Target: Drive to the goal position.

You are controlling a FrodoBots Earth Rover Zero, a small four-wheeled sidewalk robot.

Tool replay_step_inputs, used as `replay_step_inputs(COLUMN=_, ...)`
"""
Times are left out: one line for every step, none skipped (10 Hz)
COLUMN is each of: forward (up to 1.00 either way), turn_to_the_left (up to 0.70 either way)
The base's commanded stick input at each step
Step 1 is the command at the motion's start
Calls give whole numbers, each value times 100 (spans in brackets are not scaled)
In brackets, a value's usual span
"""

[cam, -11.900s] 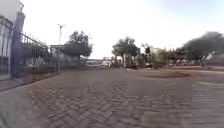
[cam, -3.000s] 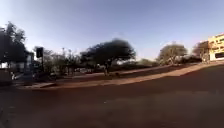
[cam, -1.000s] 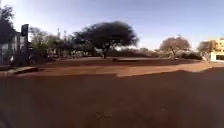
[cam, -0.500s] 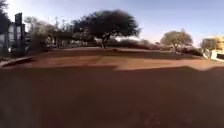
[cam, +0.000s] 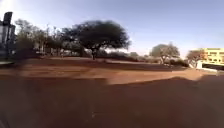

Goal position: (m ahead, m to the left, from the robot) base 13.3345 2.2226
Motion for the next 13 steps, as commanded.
replay_step_inputs(forward=100, turn_to_the_left=-27)
replay_step_inputs(forward=100, turn_to_the_left=0)
replay_step_inputs(forward=100, turn_to_the_left=0)
replay_step_inputs(forward=100, turn_to_the_left=0)
replay_step_inputs(forward=100, turn_to_the_left=0)
replay_step_inputs(forward=100, turn_to_the_left=0)
replay_step_inputs(forward=100, turn_to_the_left=0)
replay_step_inputs(forward=100, turn_to_the_left=0)
replay_step_inputs(forward=100, turn_to_the_left=0)
replay_step_inputs(forward=100, turn_to_the_left=0)
replay_step_inputs(forward=100, turn_to_the_left=0)
replay_step_inputs(forward=100, turn_to_the_left=0)
replay_step_inputs(forward=100, turn_to_the_left=0)
